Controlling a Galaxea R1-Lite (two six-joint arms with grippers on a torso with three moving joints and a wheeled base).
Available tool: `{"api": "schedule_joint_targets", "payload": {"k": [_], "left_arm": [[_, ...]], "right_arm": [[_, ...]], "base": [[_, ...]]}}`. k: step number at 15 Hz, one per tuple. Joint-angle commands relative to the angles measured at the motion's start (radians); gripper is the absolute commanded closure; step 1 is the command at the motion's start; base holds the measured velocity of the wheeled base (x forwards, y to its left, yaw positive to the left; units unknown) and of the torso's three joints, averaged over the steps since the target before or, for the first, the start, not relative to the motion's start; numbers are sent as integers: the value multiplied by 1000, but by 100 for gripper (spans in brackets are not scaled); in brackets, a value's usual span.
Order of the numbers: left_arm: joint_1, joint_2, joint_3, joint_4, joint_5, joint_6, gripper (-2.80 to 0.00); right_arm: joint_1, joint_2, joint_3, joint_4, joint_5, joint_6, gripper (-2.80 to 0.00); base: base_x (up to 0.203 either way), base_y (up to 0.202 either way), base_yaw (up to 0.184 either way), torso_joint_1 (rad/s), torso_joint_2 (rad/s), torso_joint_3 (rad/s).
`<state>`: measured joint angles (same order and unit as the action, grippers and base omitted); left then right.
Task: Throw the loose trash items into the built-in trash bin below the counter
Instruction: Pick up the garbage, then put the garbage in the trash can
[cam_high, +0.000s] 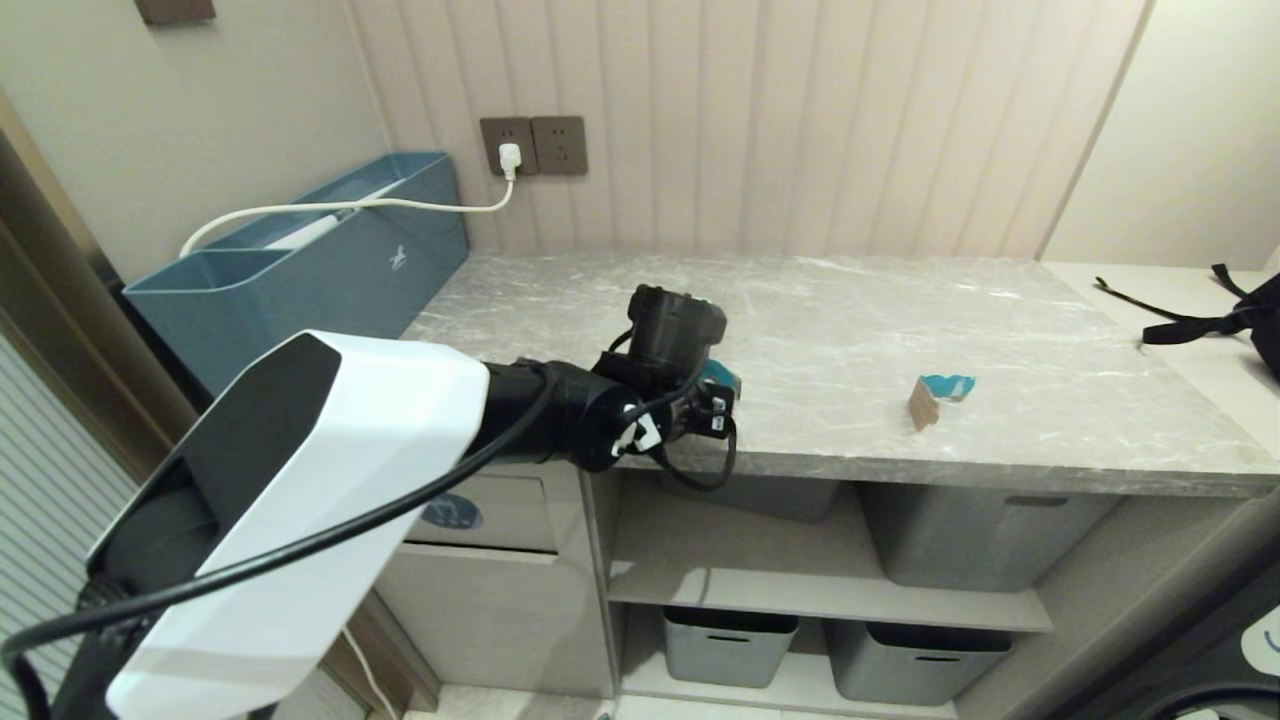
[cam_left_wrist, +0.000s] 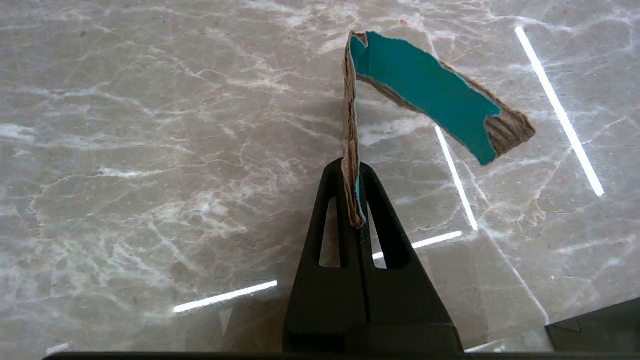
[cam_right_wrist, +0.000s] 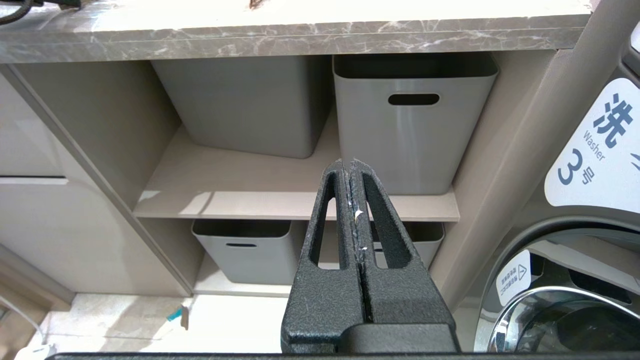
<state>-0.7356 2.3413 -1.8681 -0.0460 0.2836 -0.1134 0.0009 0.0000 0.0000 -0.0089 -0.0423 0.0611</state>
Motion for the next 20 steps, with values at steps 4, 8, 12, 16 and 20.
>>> {"api": "schedule_joint_targets", "payload": {"k": [4,8,12,16,20], "left_arm": [[3,-66,-4,3,-2,-6,0],[60,-268,50,81,-20,-132,0],[206,-633,429,107,-91,-180,0],[333,-999,984,66,-163,-190,0],[385,-1158,1393,-268,-180,-190,0]], "right_arm": [[1,0,2,0,-1,0,0],[1,0,2,0,-1,0,0],[1,0,2,0,-1,0,0],[1,0,2,0,1,-3,0],[0,0,2,0,1,-1,0]], "base": [[0,0,0,0,0,0],[0,0,0,0,0,0],[0,0,0,0,0,0],[0,0,0,0,0,0],[0,0,0,0,0,0]]}}
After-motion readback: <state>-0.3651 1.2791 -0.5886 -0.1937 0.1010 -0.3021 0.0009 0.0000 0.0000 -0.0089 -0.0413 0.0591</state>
